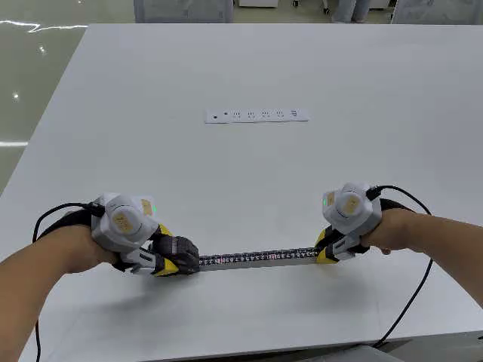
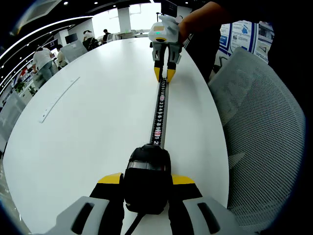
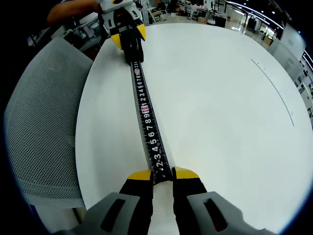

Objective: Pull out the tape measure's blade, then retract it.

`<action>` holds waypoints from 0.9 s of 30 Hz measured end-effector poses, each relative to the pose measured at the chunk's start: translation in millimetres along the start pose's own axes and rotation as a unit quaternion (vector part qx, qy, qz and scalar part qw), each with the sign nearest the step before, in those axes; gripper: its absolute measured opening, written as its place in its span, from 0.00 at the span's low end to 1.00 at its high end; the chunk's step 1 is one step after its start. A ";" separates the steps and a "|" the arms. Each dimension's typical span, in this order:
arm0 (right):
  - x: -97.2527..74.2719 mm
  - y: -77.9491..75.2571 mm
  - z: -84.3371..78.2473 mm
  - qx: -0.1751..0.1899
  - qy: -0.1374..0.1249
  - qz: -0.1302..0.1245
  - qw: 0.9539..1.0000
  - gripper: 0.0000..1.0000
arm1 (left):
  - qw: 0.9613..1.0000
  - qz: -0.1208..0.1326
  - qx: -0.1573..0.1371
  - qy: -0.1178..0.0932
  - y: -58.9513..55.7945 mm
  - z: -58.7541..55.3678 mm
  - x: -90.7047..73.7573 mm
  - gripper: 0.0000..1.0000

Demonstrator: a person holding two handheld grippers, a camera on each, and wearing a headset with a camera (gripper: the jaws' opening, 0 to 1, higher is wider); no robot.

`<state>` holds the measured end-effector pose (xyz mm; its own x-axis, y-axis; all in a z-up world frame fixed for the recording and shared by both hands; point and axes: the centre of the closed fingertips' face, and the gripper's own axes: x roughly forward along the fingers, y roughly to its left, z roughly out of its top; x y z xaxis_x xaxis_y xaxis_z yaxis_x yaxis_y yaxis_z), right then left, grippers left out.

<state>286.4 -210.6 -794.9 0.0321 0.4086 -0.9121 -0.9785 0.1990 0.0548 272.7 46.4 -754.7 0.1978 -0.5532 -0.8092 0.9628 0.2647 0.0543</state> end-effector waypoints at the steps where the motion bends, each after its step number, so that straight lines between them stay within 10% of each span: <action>1: -0.2 0.0 -0.2 0.000 0.000 0.000 1.000 0.10 | 1.000 0.000 0.000 0.000 -0.1 0.2 -0.1 0.31; 27: 0.3 -0.1 0.4 -0.010 0.010 0.009 1.000 0.11 | 1.000 0.002 0.001 -0.008 2.2 -0.3 0.4 0.31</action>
<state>286.6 -210.2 -795.0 0.0107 0.3931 -0.9194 -0.9826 0.1747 0.0633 274.9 46.9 -755.1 0.2041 -0.5651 -0.7994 0.9623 0.2656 0.0580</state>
